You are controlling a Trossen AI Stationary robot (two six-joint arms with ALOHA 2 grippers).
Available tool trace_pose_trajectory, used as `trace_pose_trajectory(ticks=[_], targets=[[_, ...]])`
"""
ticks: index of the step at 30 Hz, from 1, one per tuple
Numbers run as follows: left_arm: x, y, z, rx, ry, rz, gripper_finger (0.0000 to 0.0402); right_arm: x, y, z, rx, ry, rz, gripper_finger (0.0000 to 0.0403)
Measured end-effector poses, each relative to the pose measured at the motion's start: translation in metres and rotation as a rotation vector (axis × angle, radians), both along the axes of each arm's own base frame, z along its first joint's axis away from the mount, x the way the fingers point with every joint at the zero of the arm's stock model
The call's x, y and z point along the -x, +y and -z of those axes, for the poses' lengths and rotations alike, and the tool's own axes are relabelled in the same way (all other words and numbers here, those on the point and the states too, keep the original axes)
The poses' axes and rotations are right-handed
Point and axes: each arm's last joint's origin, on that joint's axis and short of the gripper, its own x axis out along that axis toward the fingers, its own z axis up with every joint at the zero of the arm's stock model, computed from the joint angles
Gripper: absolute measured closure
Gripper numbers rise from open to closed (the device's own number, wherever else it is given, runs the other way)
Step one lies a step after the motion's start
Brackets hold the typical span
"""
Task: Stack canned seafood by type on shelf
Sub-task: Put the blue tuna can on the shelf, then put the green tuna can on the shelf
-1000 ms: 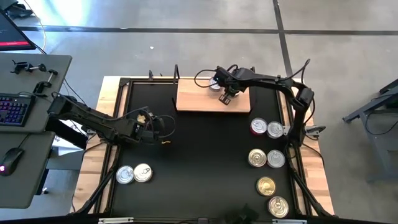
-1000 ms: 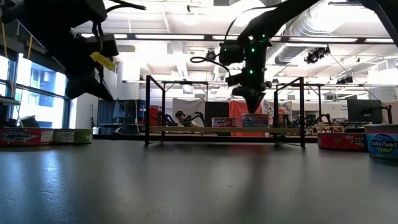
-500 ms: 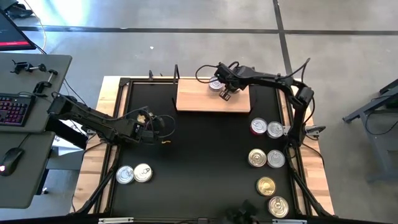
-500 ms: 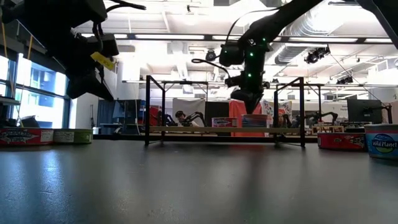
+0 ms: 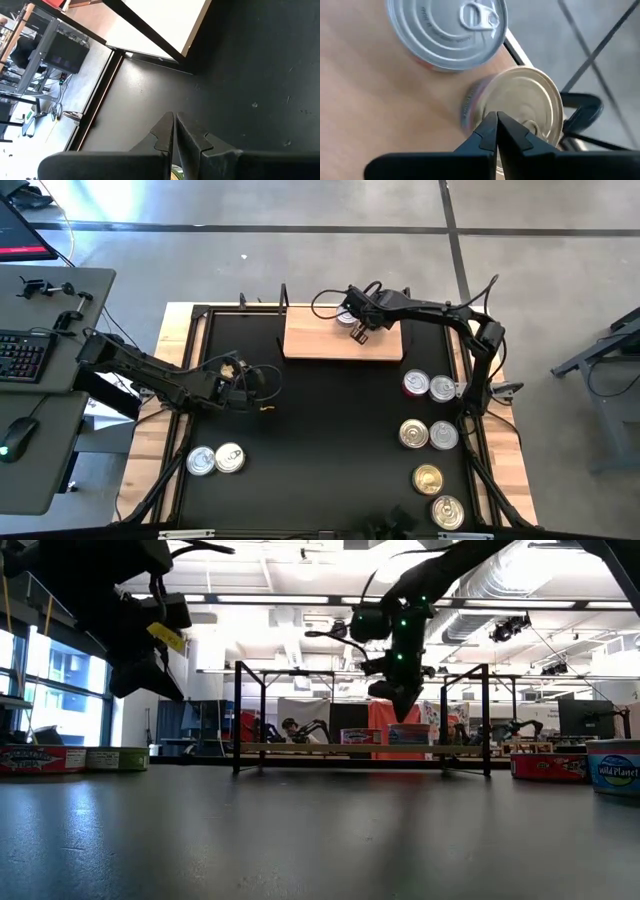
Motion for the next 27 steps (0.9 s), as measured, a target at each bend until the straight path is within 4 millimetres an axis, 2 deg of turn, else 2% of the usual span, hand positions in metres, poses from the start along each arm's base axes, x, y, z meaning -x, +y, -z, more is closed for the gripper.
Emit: trace_pose_trajectory(ticks=[9, 16, 24, 27], targets=[[-0.001, -0.005, -0.001, 0.006, -0.025, 0.023, 0.039, 0.018, -0.015, 0.003, -0.089, 0.009, 0.08, 0.0402], [-0.002, -0.006, -0.001, 0.007, -0.029, 0.026, 0.039, 0.023, -0.018, 0.002, -0.031, 0.081, 0.097, 0.0402], [-0.002, -0.006, -0.001, 0.008, -0.037, 0.026, 0.039, 0.01, -0.005, 0.0, 0.026, 0.078, 0.048, 0.0402], [-0.002, -0.006, -0.001, 0.001, -0.039, 0.023, 0.039, 0.0, 0.004, -0.009, 0.05, 0.03, 0.028, 0.0402]])
